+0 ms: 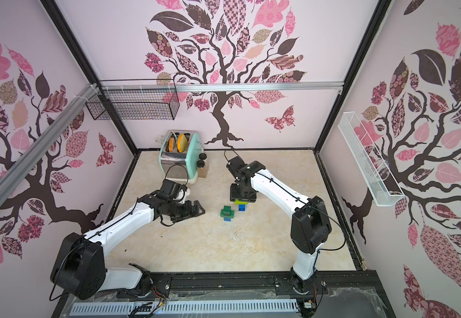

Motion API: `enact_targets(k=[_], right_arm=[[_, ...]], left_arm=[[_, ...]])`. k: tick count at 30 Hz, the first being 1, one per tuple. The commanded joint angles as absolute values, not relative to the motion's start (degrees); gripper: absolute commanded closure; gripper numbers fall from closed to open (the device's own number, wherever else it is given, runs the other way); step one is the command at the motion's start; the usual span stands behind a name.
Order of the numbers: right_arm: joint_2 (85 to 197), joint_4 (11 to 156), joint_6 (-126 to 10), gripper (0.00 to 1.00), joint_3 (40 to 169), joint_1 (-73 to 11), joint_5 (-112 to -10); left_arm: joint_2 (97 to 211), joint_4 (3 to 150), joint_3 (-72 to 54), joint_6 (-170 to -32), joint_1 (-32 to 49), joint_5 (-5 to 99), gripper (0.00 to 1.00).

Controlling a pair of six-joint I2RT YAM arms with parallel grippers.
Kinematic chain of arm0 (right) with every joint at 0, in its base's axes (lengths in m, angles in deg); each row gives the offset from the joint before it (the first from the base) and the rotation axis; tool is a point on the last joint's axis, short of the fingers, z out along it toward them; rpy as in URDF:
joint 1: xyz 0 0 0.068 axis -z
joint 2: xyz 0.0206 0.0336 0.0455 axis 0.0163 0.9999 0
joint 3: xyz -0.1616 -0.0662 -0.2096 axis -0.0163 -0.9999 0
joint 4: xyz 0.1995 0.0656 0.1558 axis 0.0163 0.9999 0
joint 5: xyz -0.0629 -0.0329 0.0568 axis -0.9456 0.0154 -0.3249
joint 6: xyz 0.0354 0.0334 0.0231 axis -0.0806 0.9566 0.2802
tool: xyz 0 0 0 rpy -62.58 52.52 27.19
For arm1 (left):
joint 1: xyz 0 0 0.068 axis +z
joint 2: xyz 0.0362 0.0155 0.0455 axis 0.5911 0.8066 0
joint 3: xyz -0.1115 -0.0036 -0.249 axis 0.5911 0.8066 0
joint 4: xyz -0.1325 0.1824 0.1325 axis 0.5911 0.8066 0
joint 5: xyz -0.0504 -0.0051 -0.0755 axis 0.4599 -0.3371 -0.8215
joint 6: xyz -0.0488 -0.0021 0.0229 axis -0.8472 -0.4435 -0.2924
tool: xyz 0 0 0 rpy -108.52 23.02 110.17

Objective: Assemble the letter f with lego
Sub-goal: Assemble the lego brick with the lego brick.

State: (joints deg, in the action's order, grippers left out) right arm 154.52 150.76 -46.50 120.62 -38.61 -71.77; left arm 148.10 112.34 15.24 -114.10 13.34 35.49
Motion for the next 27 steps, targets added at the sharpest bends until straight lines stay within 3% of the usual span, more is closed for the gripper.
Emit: enact_targets(k=[1,7,27], right_arm=[[154.68,153.55,-42.49,0.40,122.94,-41.04,-71.80],[156.66,153.17,-39.80,0.40,124.02,-43.47,-71.90],[160.23,153.85,-34.72,0.41,127.85,-44.66,-72.83]], left_arm=[[145.60,104.18,18.20,-118.83,14.01,28.31,0.02],[145.74,99.29,23.33,-124.35,17.80,24.76,0.03],[146.06,105.37,23.35,-121.07,18.57,30.35,0.05]])
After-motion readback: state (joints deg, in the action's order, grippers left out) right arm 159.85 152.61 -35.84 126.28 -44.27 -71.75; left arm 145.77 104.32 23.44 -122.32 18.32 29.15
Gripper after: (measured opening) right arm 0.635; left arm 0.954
